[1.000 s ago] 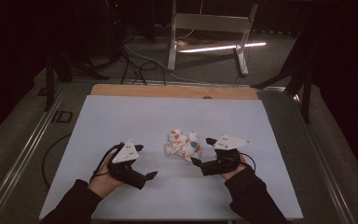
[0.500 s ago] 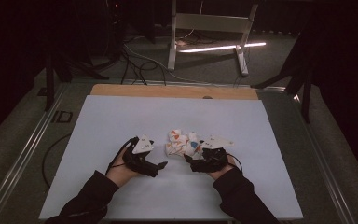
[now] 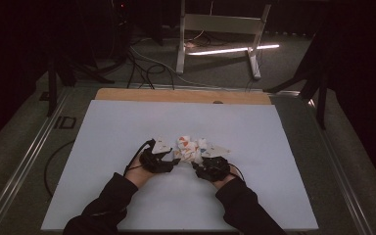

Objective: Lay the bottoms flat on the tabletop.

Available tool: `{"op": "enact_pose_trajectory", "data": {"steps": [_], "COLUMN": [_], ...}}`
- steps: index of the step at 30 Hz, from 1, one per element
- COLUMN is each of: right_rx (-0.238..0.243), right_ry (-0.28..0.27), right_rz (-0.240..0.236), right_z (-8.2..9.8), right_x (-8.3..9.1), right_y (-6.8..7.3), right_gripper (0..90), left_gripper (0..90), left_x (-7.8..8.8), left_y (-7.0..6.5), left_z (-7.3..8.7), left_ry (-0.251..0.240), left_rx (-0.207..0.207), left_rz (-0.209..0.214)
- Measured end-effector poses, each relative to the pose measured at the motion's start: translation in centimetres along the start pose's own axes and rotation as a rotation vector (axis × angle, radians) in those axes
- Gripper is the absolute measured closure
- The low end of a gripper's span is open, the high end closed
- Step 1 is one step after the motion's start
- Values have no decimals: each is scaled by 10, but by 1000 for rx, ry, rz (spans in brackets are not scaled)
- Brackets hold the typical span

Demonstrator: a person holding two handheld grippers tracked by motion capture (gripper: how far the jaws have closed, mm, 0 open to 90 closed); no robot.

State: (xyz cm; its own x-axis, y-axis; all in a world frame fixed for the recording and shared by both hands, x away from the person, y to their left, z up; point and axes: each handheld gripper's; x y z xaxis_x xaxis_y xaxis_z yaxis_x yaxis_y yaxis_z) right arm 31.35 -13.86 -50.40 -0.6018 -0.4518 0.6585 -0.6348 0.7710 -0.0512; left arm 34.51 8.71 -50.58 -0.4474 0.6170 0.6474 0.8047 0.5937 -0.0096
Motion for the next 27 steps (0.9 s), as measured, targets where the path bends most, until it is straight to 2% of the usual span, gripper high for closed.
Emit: {"op": "enact_pose_trajectory", "data": {"steps": [1, 4, 7, 10, 15, 20, 21, 27], "right_rx": [-1, 1, -1, 2, 13, 16, 27, 9], "right_ry": [18, 33, 45, 49, 40, 29, 24, -8], "right_rz": [6, 22, 21, 25, 34, 33, 40, 55], "right_z": [2, 4, 4, 4, 3, 2, 1, -4], "right_x": [-2, -4, -4, -3, 1, 5, 8, 18], "right_y": [-2, -4, -7, -10, -14, -17, -18, -27], "right_gripper": [599, 693, 783, 865, 886, 889, 892, 896], "left_gripper": [534, 594, 618, 699, 861, 880, 882, 888], "left_x": [-5, -10, -15, -19, -20, -18, -14, 2], "left_y": [1, 2, 3, 2, 5, 6, 6, 13], "left_z": [0, -1, -3, -5, -9, -11, -12, -16], "left_ry": [16, 24, 41, 51, 54, 65, 66, 35], "left_rx": [0, 4, 2, 1, 12, 1, -13, -3], "left_rz": [0, -2, 6, 12, 34, 34, 27, 2]}}
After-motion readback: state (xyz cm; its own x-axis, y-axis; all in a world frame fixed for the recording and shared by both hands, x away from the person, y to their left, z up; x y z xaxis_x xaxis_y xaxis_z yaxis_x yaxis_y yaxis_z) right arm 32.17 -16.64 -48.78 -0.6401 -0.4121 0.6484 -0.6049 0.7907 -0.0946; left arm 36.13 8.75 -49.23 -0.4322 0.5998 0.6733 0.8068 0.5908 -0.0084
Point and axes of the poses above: each handheld gripper's, and its own axes: x roughly backward along the jaws, z roughly out of its underside, y roughly to its left, and after that the axes turned 1 degree about z, right-handed
